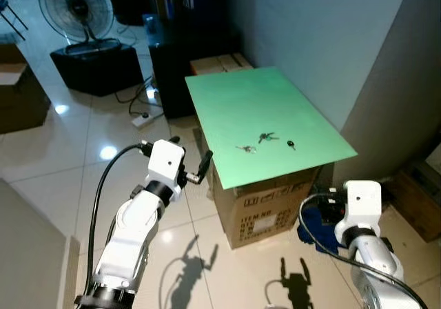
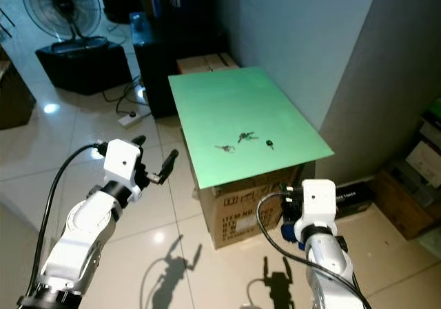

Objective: Hang keys on a hook

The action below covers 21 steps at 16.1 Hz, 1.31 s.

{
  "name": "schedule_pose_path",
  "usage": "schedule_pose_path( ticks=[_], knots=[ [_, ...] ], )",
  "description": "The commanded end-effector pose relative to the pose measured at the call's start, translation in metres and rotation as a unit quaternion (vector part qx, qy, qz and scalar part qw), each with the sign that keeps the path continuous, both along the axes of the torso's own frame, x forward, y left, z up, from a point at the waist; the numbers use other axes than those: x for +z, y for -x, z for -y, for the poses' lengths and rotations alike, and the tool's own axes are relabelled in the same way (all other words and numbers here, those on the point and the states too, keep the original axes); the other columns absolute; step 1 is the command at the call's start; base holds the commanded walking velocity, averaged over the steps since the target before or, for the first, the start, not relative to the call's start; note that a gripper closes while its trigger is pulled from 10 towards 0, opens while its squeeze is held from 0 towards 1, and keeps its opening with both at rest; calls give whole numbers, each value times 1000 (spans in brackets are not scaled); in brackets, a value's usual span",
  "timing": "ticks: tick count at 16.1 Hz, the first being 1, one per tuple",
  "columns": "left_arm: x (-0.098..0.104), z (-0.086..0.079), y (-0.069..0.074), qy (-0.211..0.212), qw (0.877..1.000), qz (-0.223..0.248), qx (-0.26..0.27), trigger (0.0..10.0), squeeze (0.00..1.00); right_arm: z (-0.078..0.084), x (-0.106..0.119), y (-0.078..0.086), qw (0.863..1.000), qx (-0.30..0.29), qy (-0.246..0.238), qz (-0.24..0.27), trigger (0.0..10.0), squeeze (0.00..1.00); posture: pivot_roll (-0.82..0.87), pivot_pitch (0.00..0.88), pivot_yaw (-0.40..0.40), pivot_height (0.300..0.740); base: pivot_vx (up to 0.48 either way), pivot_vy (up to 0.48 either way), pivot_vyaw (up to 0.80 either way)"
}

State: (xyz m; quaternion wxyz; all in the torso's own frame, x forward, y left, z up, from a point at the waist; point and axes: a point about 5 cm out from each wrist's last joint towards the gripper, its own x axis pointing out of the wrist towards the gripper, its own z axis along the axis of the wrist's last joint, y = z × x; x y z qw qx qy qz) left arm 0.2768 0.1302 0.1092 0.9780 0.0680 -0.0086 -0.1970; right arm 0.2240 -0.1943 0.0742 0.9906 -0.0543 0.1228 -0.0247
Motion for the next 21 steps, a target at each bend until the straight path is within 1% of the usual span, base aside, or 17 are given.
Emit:
schedule_pose_path(
  ticks=[1, 2, 4, 5, 6, 7, 8, 9, 10, 12, 14, 16, 17, 20, 21],
  knots=[
    [0, 1, 0, -5, 1000, 5, -6, 10000, 0, -5, 1, -5, 1000, 18, -12, 6, 10000, 0, -118, 0, 35, 740, 330, 0, 0],
    [0, 1, 0, -5, 1000, 5, -6, 10000, 0, -6, 1, -5, 1000, 21, -12, 6, 10000, 0, -118, 0, 34, 740, 330, 0, 0],
    [-8, 0, 2, -9, 1000, -8, -10, 10000, 0, -10, 3, -9, 999, 36, -14, 13, 10000, 0, -124, 0, 39, 740, 343, 0, 0],
    [-18, -1, 7, -28, 999, -22, -26, 10000, 0, -10, 1, -8, 999, 33, -23, 11, 10000, 0, -126, 0, 46, 740, 345, 0, 0],
    [-23, -1, 10, -35, 998, -28, -32, 10000, 0, -10, -3, -6, 999, 31, -27, 4, 10000, 0, -126, 0, 46, 740, 345, 0, 0],
    [-19, 3, 6, -28, 999, -21, -41, 10000, 0, -7, -7, -9, 999, 30, -33, 0, 10000, 0, -127, 0, 46, 740, 356, 0, 0],
    [-15, 4, 2, -20, 999, -14, -38, 10000, 0, -6, -5, -12, 999, 31, -35, 4, 10000, 0, -125, 0, 45, 740, 356, 0, 0],
    [-5, 5, -7, 3, 1000, -3, -25, 10000, 0, -6, -2, -15, 998, 35, -40, 14, 10000, 0, -118, 0, 49, 740, 356, 0, -638],
    [-4, 6, -9, 8, 1000, -2, -24, 10000, 0, -7, -2, -16, 998, 36, -40, 15, 10000, 0, -116, 0, 50, 740, 356, 0, -638],
    [-1, 7, -10, 15, 1000, 2, -24, 10000, 0, -6, -5, -14, 999, 32, -40, 12, 10000, 0, -114, 0, 56, 740, 356, 0, -800],
    [-2, 8, -7, 25, 999, -4, -29, 10000, 0, -5, -6, -12, 999, 29, -31, 12, 10000, 0, -116, 0, 66, 740, 354, 0, 0],
    [-8, 6, -3, 36, 999, -22, -27, 10000, 0, -4, -9, -8, 999, 30, -25, 7, 10000, 0, -120, 0, 71, 740, 352, 0, 0],
    [-9, 7, -2, 29, 999, -22, -33, 10000, 0, -3, -9, -8, 999, 29, -24, 7, 10000, 0, -120, 0, 71, 740, 349, 0, 0],
    [-7, 8, -3, 29, 999, -16, -33, 10000, 0, -2, -7, -9, 999, 31, -18, 10, 10000, 0, -118, 0, 62, 740, 350, 0, 0],
    [-9, 5, -1, 19, 999, -16, -27, 10000, 0, -4, -8, -9, 999, 37, -15, 9, 10000, 0, -109, 0, 50, 740, 349, 0, 0]
  ],
)
